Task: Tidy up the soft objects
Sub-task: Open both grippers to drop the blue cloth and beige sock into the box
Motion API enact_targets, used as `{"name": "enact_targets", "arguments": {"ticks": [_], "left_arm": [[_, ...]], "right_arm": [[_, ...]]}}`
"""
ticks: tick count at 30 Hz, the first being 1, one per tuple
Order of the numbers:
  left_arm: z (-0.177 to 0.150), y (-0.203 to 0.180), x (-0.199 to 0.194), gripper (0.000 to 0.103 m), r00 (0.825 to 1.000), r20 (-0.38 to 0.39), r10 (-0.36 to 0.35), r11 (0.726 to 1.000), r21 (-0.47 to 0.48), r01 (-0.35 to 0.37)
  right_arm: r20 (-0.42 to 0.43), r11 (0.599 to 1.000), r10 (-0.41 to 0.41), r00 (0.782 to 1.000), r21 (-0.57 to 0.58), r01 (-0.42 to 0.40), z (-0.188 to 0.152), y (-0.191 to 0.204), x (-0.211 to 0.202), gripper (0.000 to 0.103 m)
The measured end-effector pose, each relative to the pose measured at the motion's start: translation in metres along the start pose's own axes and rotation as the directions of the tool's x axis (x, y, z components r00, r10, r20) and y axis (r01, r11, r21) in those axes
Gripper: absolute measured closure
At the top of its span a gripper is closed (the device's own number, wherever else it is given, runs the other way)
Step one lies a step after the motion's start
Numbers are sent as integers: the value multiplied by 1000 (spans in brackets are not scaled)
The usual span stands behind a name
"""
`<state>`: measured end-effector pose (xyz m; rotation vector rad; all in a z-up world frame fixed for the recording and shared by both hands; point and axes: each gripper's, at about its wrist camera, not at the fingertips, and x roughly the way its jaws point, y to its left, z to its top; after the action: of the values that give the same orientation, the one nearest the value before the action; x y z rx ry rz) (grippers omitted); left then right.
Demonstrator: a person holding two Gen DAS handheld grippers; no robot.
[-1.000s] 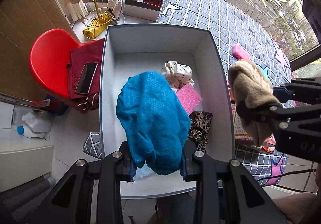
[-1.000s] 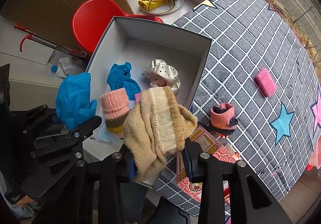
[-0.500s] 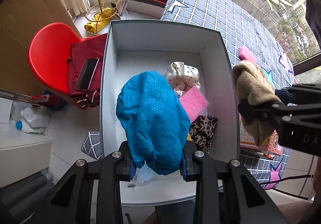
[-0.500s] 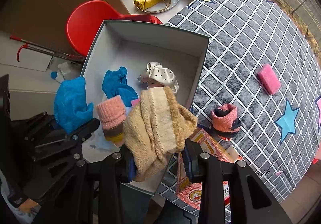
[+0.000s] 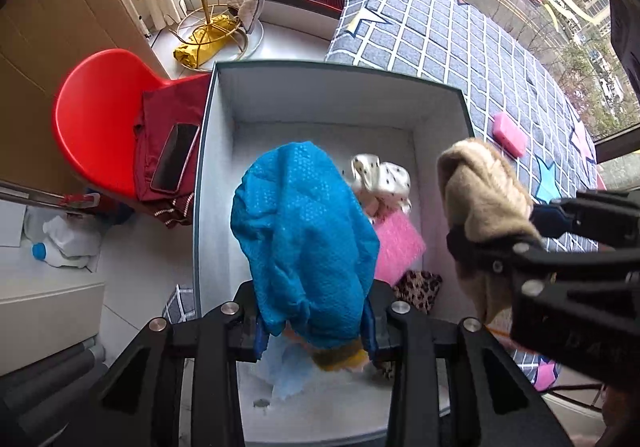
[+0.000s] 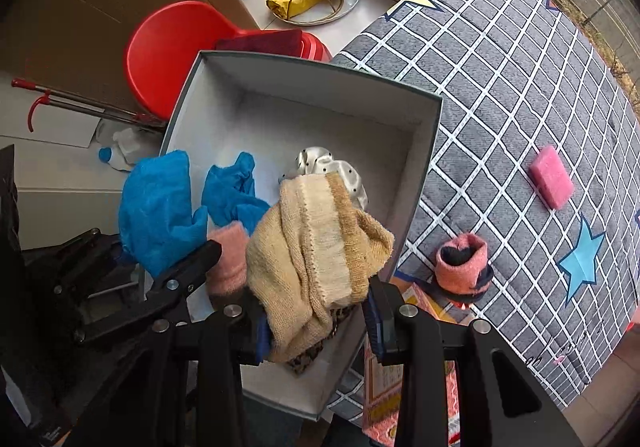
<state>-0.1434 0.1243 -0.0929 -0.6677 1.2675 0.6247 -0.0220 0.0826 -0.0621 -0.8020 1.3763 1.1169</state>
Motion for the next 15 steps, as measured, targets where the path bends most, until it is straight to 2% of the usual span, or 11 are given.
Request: {"name": "enact_targets", "arguments": {"ticks": [4,9,10,12,13,15], "left_arm": [[8,-1,4,63,1000,6,21,1000,5,-21],[11,-6,5,54,999,19,44,999,21,-44],[10,-7,4,50,999,21,50,998,23,-50],[10,-8,7,41,999,11,51,998,28,-51],[10,-8,9,35,999,-3,42,999,28,-42],[10,-8,11,30,1000,-8,19,1000,25,-19]], "right_arm": [[1,1000,-6,1000,16,6,9,-4,3,66],[-4,1000,4,1000,26,-4,15,-6,6,65],[-9,1000,9,1000,22,-9,15,-6,6,65],[-11,1000,10,1000,20,-10,15,-5,7,52],[-11,1000,8,1000,18,-8,14,-5,7,52],[-15,1000,9,1000,20,-9,14,-6,7,52]]}}
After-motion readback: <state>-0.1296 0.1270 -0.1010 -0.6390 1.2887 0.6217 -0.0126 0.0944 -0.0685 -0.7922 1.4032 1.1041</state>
